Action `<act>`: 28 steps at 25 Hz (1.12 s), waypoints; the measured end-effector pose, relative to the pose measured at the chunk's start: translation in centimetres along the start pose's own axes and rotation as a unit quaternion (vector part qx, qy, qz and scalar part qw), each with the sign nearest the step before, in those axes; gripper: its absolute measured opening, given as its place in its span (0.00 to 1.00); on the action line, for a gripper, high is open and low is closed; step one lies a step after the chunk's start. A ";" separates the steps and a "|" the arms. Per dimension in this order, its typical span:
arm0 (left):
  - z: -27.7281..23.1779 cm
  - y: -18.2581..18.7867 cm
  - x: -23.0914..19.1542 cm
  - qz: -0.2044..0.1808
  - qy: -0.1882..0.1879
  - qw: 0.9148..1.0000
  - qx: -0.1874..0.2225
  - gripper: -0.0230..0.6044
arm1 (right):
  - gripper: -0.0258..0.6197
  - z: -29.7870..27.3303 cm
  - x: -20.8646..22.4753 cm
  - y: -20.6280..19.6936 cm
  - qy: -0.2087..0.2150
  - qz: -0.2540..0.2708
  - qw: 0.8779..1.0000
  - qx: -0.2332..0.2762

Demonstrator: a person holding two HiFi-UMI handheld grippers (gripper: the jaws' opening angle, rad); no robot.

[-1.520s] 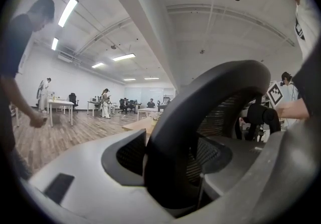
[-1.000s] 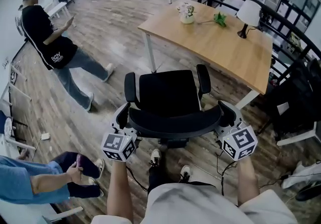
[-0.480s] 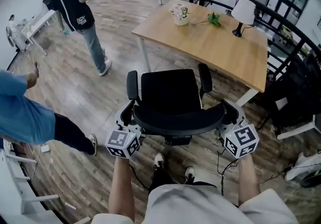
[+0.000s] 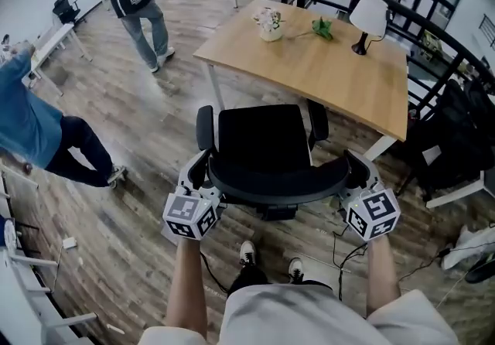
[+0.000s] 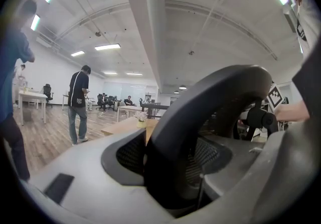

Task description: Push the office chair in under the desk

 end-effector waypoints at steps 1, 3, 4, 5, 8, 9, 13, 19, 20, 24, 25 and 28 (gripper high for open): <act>-0.5 0.1 -0.3 0.000 -0.004 1.000 -0.001 0.51 | 0.42 -0.3 0.2 0.1 -0.005 -0.002 1.000 0.000; -1.5 0.2 -0.8 0.000 -0.011 1.000 -0.002 0.51 | 0.42 -0.9 0.5 0.2 -0.014 -0.006 1.000 0.002; -2.0 0.2 -1.1 -0.001 -0.014 1.000 -0.003 0.51 | 0.42 -1.2 0.6 0.2 -0.018 -0.007 1.000 0.003; -2.3 0.3 -1.4 -0.001 -0.018 1.000 -0.003 0.51 | 0.42 -1.4 0.6 0.2 -0.022 -0.009 1.000 0.004; -3.6 0.5 -2.5 -0.002 -0.032 0.999 -0.004 0.51 | 0.42 -2.2 0.6 0.4 -0.035 -0.013 0.999 0.009; -4.2 0.6 -2.9 -0.003 -0.038 0.999 -0.005 0.51 | 0.42 -2.5 0.7 0.4 -0.041 -0.014 0.999 0.011; -6.1 1.0 -4.7 -0.008 -0.059 0.998 -0.004 0.51 | 0.42 -3.9 0.7 0.7 -0.059 -0.016 0.998 0.012; -8.9 1.7 -6.9 -0.014 -0.087 0.996 -0.004 0.51 | 0.43 -5.8 0.8 1.5 -0.087 -0.024 0.996 0.008; -9.3 1.8 -7.1 -0.015 -0.091 0.996 -0.004 0.51 | 0.43 -6.0 0.8 1.6 -0.093 -0.025 0.995 0.007; -11.1 2.4 -8.2 -0.018 -0.107 0.994 -0.004 0.51 | 0.43 -7.0 0.9 2.3 -0.112 -0.030 0.993 0.003; -11.5 2.5 -8.5 -0.018 -0.111 0.994 -0.005 0.51 | 0.43 -7.3 1.0 2.4 -0.115 -0.030 0.993 0.001; -12.9 2.8 -9.2 -0.018 -0.123 0.992 -0.006 0.51 | 0.43 -8.0 1.3 2.8 -0.124 -0.030 0.992 -0.005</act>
Point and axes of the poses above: the fingertips, and each gripper's own axes: z backward along the fingers, x to its right, y out of its top, the point moved 10 cm from there along z, backward along the fingers, and after that the axes turned 5 degrees about y, right-handed, at the moved point
